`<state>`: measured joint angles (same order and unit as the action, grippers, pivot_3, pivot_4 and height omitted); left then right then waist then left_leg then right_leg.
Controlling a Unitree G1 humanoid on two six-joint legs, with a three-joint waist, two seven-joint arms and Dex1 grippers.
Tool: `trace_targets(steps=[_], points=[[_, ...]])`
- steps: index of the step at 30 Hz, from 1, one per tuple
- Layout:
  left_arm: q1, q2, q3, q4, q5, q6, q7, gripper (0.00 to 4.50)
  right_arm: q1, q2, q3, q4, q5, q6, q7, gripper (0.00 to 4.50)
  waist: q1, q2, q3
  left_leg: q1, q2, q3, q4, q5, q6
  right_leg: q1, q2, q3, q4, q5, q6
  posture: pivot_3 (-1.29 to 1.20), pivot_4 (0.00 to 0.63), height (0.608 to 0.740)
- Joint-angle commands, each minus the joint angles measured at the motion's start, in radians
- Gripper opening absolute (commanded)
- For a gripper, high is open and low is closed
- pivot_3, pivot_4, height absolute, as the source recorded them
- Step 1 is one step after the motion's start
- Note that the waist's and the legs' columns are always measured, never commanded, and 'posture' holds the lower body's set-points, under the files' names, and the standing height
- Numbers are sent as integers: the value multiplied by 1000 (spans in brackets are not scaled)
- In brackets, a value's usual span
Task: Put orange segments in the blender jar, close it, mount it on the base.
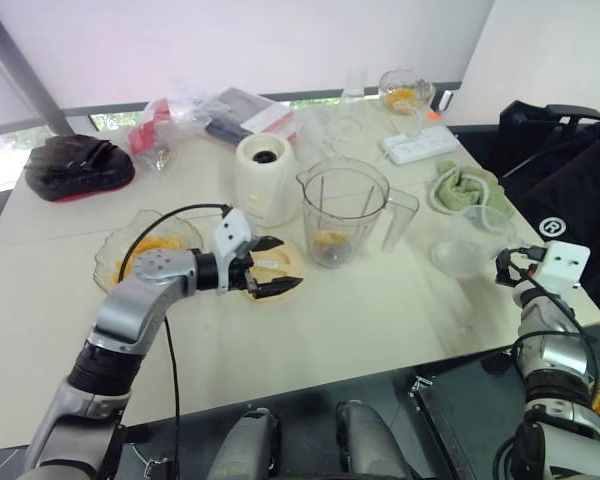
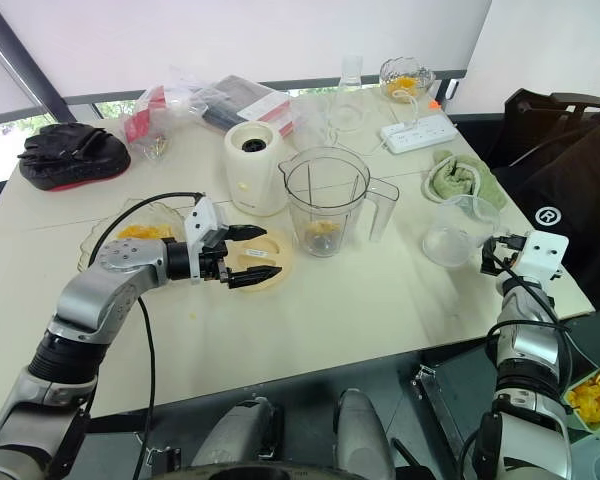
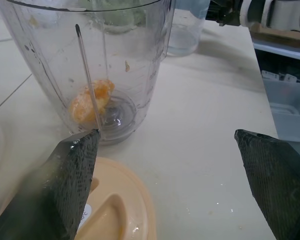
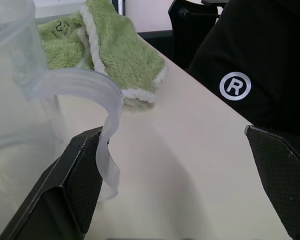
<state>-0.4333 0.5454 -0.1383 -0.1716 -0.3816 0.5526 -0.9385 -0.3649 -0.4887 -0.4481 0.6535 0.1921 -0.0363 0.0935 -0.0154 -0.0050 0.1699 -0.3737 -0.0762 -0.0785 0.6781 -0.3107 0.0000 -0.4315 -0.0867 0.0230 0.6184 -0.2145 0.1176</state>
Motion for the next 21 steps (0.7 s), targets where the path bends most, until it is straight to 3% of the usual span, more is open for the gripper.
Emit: trace_targets(steps=[1, 2, 5, 12, 21], points=[[-17, 1, 6, -23, -1, -24, -5, 4478, -21, -22, -10, -3, 6, -31, -1, 4500, 0, 0, 0, 0, 0, 0, 0, 0, 0, 0, 0, 0, 0, 0, 0, 0, 150, 740], [-17, 1, 6, -23, 0, -25, -4, 4478, -22, -22, -9, -1, 6, -32, -1, 4500, 0, 0, 0, 0, 0, 0, 0, 0, 0, 0, 0, 0, 0, 0, 0, 0, 150, 740], [-20, -1, 3, -21, 1, -26, -4, 4500, -26, -22, -8, 1, 5, -36, 0, 3647, 1, 0, 0, 0, 0, 0, 0, 0, 0, 0, 0, 0, 0, 0, 0, 0, 150, 740], [-24, -2, 0, -19, 1, -30, -3, 4500, -33, -23, -4, 10, 6, -42, 8, 51, 1, 0, 0, 0, 0, 0, 0, 0, 0, 0, 0, 0, 0, 0, 0, 0, 150, 740], [-23, -2, -1, -21, 2, -29, -2, 4500, -6, -11, -5, -17, 16, -35, 13, 51, 1, 0, 0, 0, 0, 0, 0, 0, 0, 0, 0, 0, -1, 0, 0, 0, 150, 740]])
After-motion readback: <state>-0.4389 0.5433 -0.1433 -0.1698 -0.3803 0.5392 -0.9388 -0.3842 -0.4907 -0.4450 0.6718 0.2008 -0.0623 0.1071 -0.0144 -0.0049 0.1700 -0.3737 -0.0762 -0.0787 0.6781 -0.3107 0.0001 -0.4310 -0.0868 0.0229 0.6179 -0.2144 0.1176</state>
